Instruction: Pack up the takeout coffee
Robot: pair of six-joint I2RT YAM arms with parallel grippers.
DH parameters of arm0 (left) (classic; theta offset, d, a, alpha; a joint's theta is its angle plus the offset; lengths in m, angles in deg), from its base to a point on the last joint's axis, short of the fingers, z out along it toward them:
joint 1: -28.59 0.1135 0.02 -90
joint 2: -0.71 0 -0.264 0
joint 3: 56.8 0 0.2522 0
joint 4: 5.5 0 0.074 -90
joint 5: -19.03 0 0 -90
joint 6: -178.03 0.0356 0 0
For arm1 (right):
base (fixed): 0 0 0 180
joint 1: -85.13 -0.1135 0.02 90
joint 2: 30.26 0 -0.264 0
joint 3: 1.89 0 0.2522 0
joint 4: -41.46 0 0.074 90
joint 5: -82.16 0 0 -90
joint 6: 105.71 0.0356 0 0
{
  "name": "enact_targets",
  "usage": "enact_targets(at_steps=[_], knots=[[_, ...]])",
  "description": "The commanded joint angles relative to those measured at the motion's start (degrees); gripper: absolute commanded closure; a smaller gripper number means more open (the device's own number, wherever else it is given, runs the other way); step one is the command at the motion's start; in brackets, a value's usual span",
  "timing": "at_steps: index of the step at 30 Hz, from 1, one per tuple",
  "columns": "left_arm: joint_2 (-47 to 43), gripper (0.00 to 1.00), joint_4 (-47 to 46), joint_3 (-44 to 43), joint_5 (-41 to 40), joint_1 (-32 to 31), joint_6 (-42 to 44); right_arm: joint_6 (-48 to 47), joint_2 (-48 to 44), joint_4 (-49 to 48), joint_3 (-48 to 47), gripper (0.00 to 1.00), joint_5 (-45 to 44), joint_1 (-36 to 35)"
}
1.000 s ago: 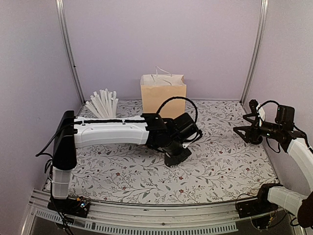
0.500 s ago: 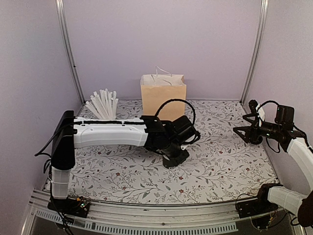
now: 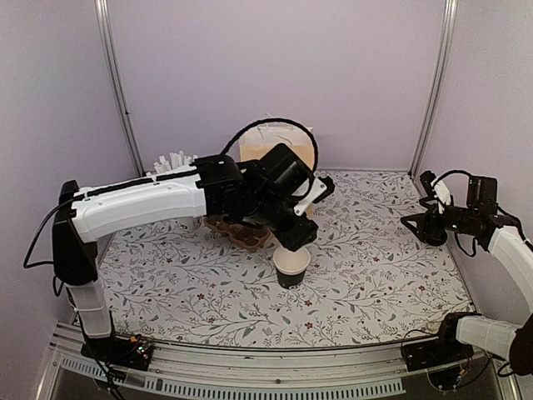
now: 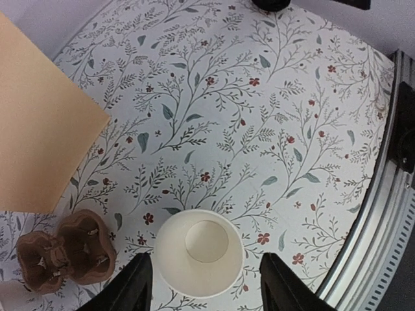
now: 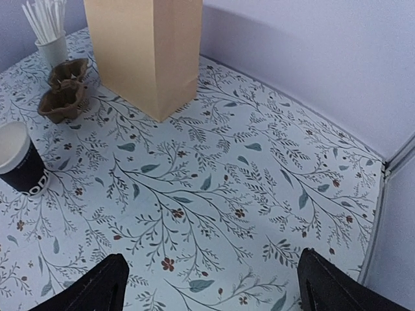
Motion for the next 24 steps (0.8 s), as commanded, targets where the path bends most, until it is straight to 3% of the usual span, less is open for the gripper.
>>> enact_targets(at_steps=[1,5,8,10,12,15,24], knots=[[-2.4,0.41,-2.1,0.7,5.7,10.4,1.3,-4.9,3.3,7.0,-5.5,0.09,-16.4,0.2],[-5.9,0.38,-10.4,6.7,9.0,15.9,0.7,-5.2,6.9,9.2,-8.3,0.11,-29.3,0.1],[-9.3,0.29,-14.3,11.9,13.4,18.1,-0.3,-6.2,11.2,10.5,-9.8,0.08,-36.7,0.2],[-12.2,0.27,-16.4,15.7,12.8,18.1,0.0,-6.3,14.4,10.0,-10.6,0.11,-41.3,0.2],[-14.6,0.26,-18.6,19.2,11.2,18.0,0.1,-5.4,18.5,9.5,-11.6,0.21,-46.6,0.2],[-16.7,0.26,-21.1,22.2,11.9,17.4,-0.2,-4.7,24.7,12.4,-14.4,0.4,-48.2,0.2],[-16.2,0.26,-20.6,21.9,15.8,15.1,-0.8,-5.6,33.1,15.1,-17.4,0.41,-48.9,0.2]])
